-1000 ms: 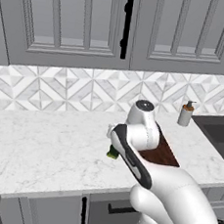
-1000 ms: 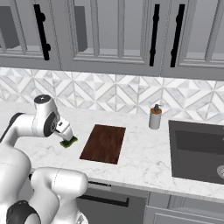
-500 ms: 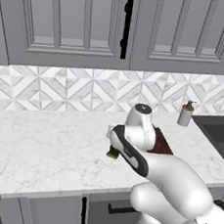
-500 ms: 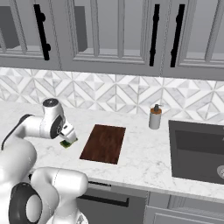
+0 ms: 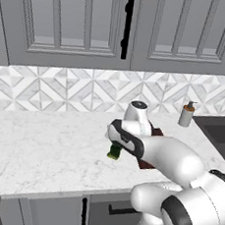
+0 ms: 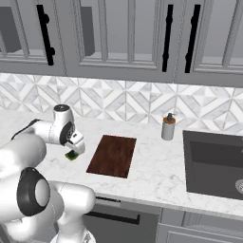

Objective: Pick up the sponge from the counter and clean the cutting board by briefly scrubbing or pressing down on the cutting board. Once finished, release the sponge.

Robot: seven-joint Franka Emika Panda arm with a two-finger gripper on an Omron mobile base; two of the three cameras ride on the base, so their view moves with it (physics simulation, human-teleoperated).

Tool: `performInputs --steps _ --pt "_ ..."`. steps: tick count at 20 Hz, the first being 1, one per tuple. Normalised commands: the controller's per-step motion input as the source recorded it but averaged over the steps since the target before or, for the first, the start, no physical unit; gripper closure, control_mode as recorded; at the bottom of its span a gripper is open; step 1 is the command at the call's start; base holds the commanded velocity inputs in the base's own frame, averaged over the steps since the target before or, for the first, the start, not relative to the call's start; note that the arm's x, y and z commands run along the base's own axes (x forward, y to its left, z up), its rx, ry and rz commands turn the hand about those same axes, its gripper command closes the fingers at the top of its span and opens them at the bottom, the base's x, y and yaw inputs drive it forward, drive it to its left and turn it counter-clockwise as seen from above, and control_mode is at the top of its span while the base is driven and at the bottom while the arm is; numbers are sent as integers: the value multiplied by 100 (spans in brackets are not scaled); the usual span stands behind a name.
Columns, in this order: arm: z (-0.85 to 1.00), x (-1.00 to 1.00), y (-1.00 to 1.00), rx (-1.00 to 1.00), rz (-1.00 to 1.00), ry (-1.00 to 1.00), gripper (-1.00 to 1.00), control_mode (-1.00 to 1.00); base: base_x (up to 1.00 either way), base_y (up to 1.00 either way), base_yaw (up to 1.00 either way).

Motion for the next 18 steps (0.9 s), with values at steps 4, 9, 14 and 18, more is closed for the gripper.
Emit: performInputs --steps 4,9,14,18 --pt "-9 22 0 0 0 0 -100 -100 0 0 0" --pt "-21 10 0 0 0 0 -100 -100 0 0 0" --pt "-15 8 2 0 0 0 -100 -100 0 0 0" --pt "-14 4 15 -1 0 0 -100 -100 0 0 0"
